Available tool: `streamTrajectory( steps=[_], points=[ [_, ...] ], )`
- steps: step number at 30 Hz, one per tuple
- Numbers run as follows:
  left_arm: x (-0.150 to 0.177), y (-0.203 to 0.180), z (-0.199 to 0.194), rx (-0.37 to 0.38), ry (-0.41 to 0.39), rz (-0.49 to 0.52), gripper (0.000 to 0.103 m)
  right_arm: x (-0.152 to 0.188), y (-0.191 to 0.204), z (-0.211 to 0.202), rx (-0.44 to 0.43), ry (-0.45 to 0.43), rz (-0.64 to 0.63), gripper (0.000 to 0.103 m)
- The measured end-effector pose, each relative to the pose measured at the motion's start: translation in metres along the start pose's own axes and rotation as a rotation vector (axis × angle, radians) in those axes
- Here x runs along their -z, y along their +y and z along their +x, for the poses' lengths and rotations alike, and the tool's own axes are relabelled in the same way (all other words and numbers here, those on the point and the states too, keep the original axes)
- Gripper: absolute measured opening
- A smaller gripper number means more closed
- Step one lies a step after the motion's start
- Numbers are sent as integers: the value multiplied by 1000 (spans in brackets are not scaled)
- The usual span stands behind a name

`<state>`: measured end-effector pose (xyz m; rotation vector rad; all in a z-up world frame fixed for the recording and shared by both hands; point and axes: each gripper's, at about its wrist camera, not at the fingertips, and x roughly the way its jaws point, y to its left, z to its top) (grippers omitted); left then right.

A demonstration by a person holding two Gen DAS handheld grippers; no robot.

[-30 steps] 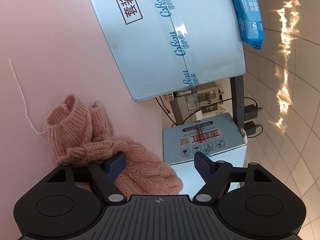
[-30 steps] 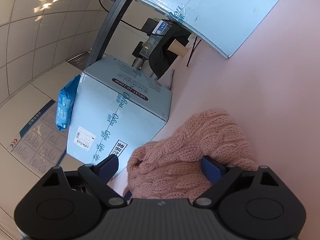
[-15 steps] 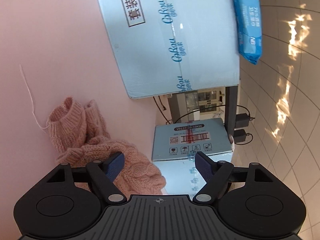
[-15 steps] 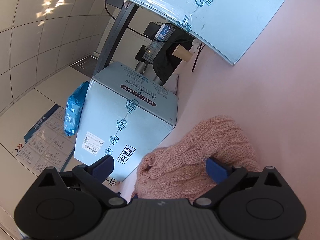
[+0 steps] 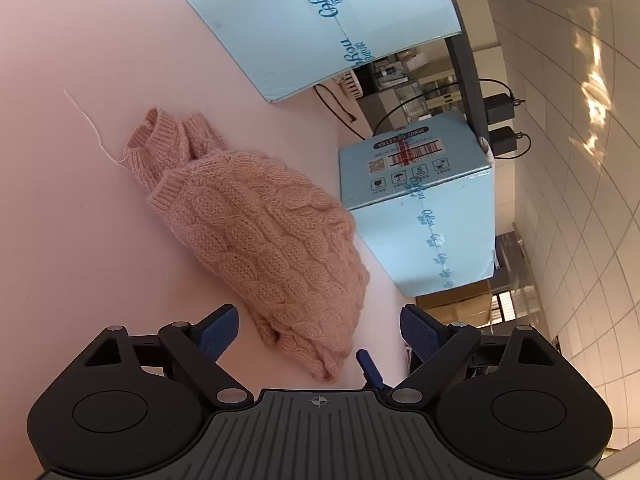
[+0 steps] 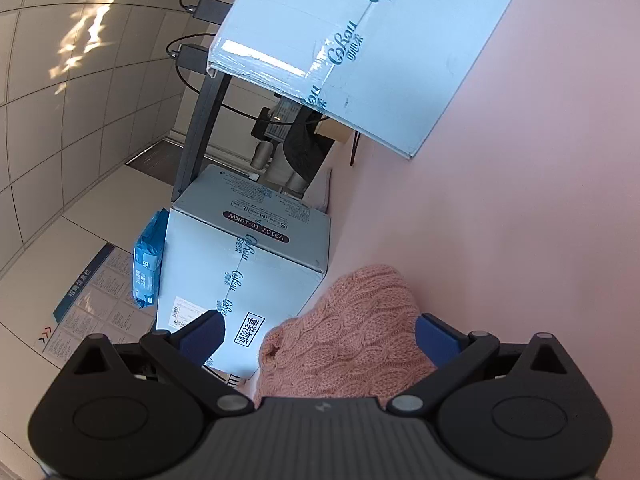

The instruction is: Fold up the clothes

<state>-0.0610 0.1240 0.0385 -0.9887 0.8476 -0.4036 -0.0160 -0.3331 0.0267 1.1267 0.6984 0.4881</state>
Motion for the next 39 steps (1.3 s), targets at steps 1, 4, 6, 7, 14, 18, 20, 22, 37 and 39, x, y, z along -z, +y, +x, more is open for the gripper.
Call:
streamTrajectory(
  steps=[1, 4, 6, 7, 14, 18, 20, 22, 37, 39],
  points=[
    [-1, 3, 3, -27, 12, -12, 90, -1, -7, 1, 0, 27, 47, 103],
    [-5, 14, 13, -84, 42, -52, 90, 0, -15, 2, 31, 69, 94, 103],
    [-8, 23, 23, -112, 75, -97, 90, 0, -17, 3, 40, 84, 97, 103],
    [-11, 29, 28, -112, 84, -119, 90, 0, -16, 4, 49, 94, 91, 103],
    [-33, 20, 57, -130, 97, -91, 96, 1, -8, 19, 140, 133, 55, 103],
    [-43, 13, 71, -147, 91, -79, 102, 1, -7, 23, 146, 126, 48, 103],
    [-45, 10, 76, -160, 76, -74, 102, 1, -7, 24, 144, 125, 46, 103],
    [-46, 8, 81, -165, 62, -70, 102, 0, -8, 25, 139, 123, 42, 103],
    [-57, 8, 98, -92, 12, -44, 102, -8, -3, 46, 118, 105, -48, 103],
    [-53, 0, 103, -116, -4, 0, 102, -6, -2, 48, 116, 107, -80, 103]
  ],
)
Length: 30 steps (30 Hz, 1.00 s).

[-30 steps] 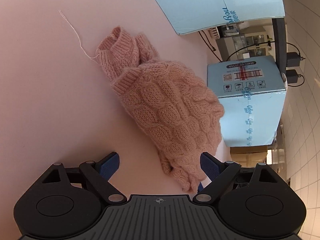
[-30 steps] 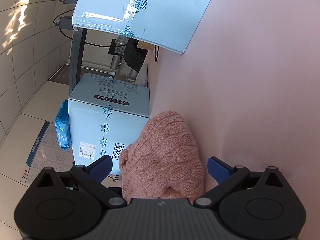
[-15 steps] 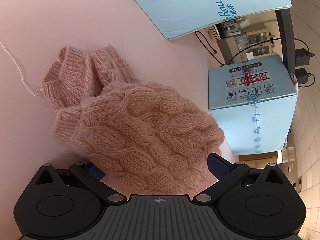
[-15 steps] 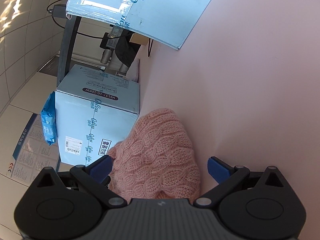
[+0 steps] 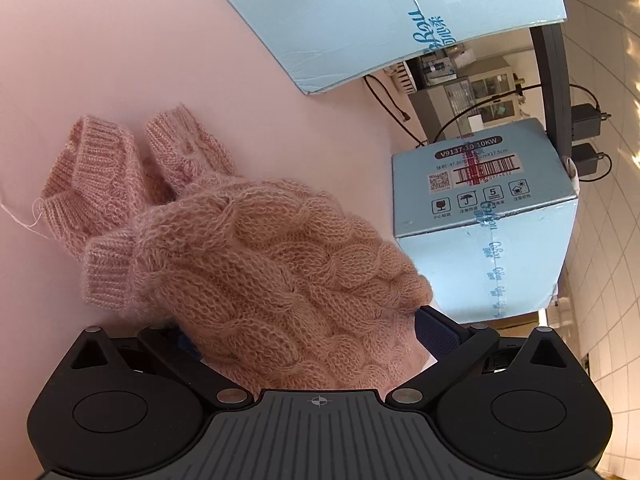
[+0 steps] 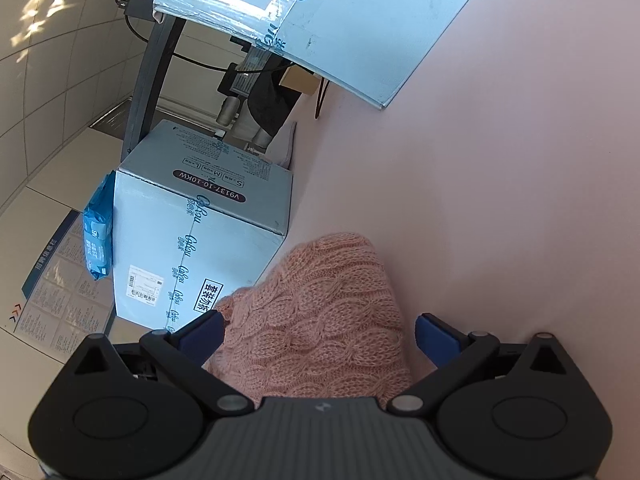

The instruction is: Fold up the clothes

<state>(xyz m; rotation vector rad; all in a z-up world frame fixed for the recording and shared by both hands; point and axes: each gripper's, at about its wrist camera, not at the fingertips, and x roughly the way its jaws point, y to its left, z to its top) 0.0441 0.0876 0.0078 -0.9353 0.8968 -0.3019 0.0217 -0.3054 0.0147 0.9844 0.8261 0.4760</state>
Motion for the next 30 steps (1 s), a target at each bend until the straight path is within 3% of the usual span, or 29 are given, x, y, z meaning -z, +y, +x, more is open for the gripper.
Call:
streamTrajectory(
  steps=[9, 13, 18, 22, 27, 30],
  points=[
    [2, -1, 4, 64, -48, 48, 102, 2, 2, 5, -4, -25, -52, 103],
    [8, -1, 3, 60, -91, 85, 95, 3, 9, 18, 22, -23, -118, 103],
    [8, 6, 4, 40, -100, 97, 51, 5, 13, 26, 8, 0, -165, 103],
    [4, 15, 5, 63, -91, 53, 42, 5, 14, 30, 10, -5, -149, 103],
    [11, 11, 4, 43, -120, 101, 39, 9, 21, 37, 43, -11, -174, 103],
    [11, 9, 4, 34, -127, 109, 38, 11, 22, 39, 59, -10, -191, 92]
  ],
)
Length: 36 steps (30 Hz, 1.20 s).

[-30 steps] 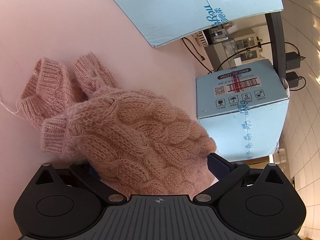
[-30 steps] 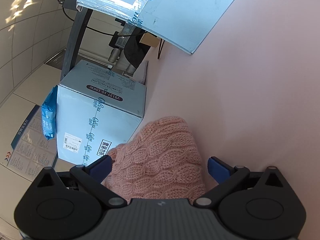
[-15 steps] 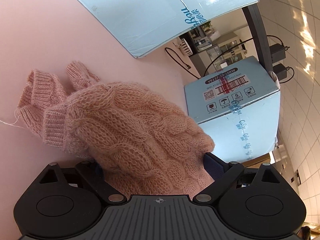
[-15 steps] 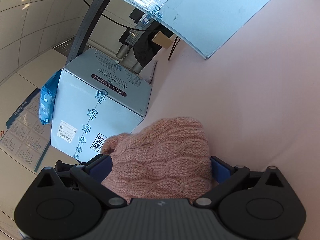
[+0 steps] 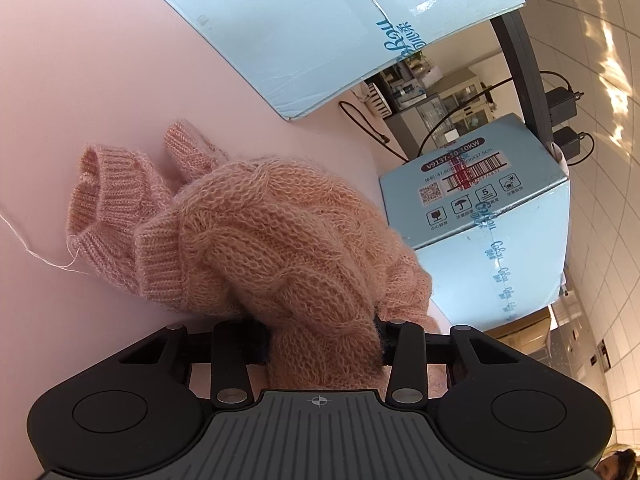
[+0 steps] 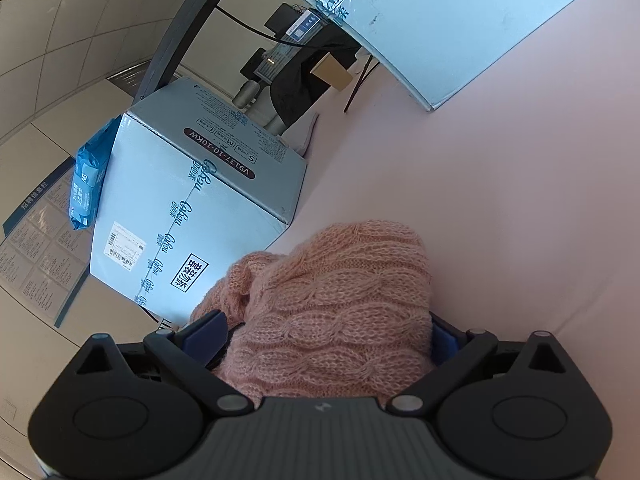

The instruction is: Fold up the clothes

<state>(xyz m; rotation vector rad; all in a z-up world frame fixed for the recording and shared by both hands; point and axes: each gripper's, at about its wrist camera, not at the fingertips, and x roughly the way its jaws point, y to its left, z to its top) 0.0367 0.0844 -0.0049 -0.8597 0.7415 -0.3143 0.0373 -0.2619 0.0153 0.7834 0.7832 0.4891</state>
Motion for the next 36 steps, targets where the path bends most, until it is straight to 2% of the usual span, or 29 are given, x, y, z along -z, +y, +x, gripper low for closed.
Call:
streamTrajectory(
  steps=[1, 2, 4, 8, 11, 16, 18, 26, 36],
  points=[
    [1, -1, 0, -5, -3, 8, 38, 0, -3, 0, 3, -3, 14, 67],
    [1, -2, 0, -10, -7, 15, 38, 1, -10, 2, -5, 2, 56, 50],
    [2, -4, 0, -16, -11, 22, 37, 0, -20, 3, -32, 6, 111, 47],
    [0, -1, -2, -12, 4, -33, 34, 2, -20, 3, -35, 2, 105, 42],
    [-1, -1, -6, -26, 17, -60, 31, 5, -23, 3, -70, -1, 138, 36],
    [7, -26, -20, -120, -32, 86, 31, 5, -15, 2, -50, 13, 108, 35],
    [8, -31, -26, -134, -48, 118, 31, 5, -10, 2, -44, 21, 97, 34],
    [2, -26, -45, -128, -69, 81, 31, 10, 7, -1, -68, 30, 72, 33],
    [-4, -39, -66, -142, -130, 142, 31, 9, 33, -1, -90, 31, 7, 31]
  ],
)
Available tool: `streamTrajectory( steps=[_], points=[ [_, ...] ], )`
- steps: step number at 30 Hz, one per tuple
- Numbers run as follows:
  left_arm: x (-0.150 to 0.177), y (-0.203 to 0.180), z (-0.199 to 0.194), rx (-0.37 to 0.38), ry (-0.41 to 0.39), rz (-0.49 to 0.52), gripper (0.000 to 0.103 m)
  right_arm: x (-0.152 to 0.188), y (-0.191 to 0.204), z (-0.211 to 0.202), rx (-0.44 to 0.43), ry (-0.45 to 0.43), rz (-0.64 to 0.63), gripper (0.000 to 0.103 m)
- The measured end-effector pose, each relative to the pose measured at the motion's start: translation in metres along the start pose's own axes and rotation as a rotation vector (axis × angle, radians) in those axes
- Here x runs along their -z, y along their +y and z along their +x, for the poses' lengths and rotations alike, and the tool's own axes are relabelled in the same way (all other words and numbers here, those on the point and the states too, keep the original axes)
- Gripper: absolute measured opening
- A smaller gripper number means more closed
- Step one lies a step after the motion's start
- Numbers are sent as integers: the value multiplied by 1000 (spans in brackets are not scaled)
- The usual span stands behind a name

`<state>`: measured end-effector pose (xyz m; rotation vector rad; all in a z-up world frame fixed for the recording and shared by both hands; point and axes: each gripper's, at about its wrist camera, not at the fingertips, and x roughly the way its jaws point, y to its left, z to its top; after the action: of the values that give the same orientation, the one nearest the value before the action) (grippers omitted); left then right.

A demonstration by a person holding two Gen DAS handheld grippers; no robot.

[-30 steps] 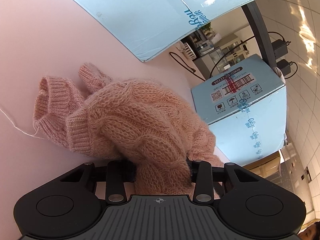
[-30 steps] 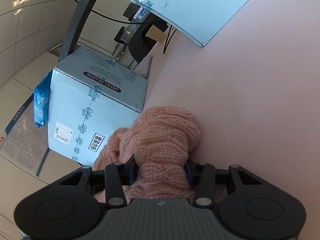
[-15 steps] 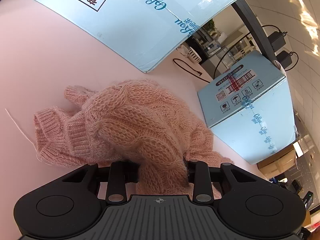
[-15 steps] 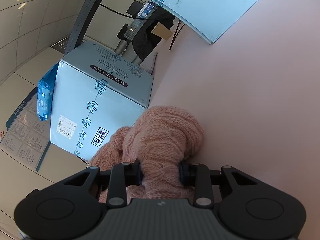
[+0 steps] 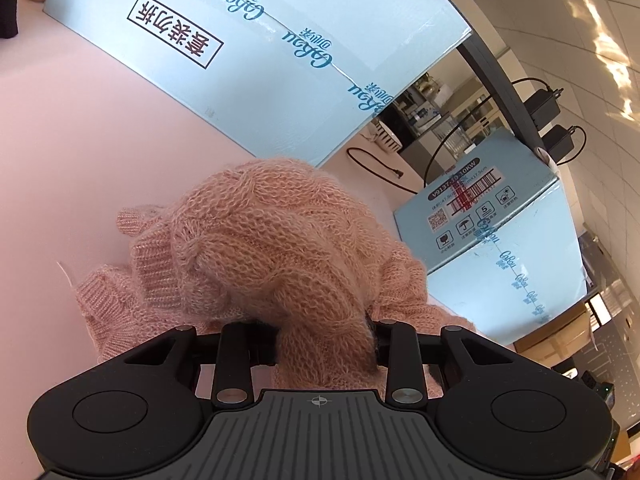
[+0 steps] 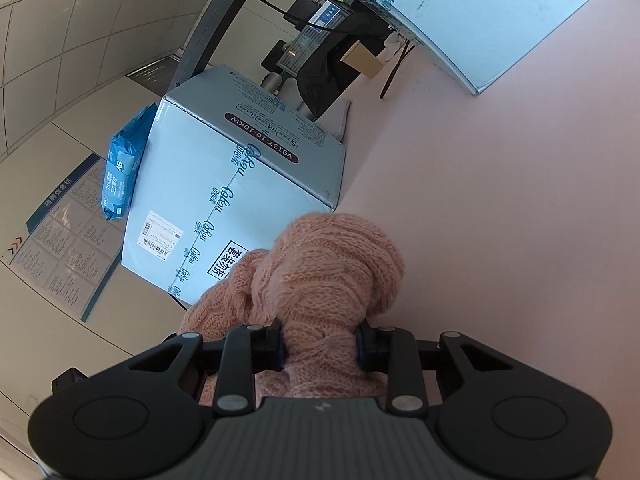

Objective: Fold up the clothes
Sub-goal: 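Lift the bundled sweater with both grippers and hold it up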

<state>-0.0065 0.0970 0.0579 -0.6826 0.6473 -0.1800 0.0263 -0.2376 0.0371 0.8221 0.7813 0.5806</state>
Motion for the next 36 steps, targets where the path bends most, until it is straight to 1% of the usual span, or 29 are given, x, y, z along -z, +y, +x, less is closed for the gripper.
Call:
streamTrajectory(
  steps=[4, 9, 16, 19, 23, 25, 31, 36],
  points=[
    [-7, 3, -9, 4, -15, -5, 31, 0, 12, 1, -10, 0, -34, 31],
    [-13, 7, -22, -10, -47, 5, 31, 2, 34, 6, -26, 4, -93, 31],
    [-27, 25, -55, -51, -96, 0, 31, 7, 63, 27, -68, 51, -141, 31],
    [-33, 31, -74, -78, -141, 18, 31, 13, 80, 38, -85, 69, -181, 31],
    [-40, 34, -100, -126, -212, 71, 31, 24, 108, 52, -122, 84, -238, 31],
    [-45, 38, -112, -142, -237, 78, 31, 28, 121, 59, -137, 91, -263, 31],
    [-58, 64, -156, -172, -319, 42, 31, 44, 163, 83, -188, 125, -327, 31],
    [-63, 88, -192, -218, -385, 25, 31, 63, 199, 106, -227, 156, -386, 31]
  ],
)
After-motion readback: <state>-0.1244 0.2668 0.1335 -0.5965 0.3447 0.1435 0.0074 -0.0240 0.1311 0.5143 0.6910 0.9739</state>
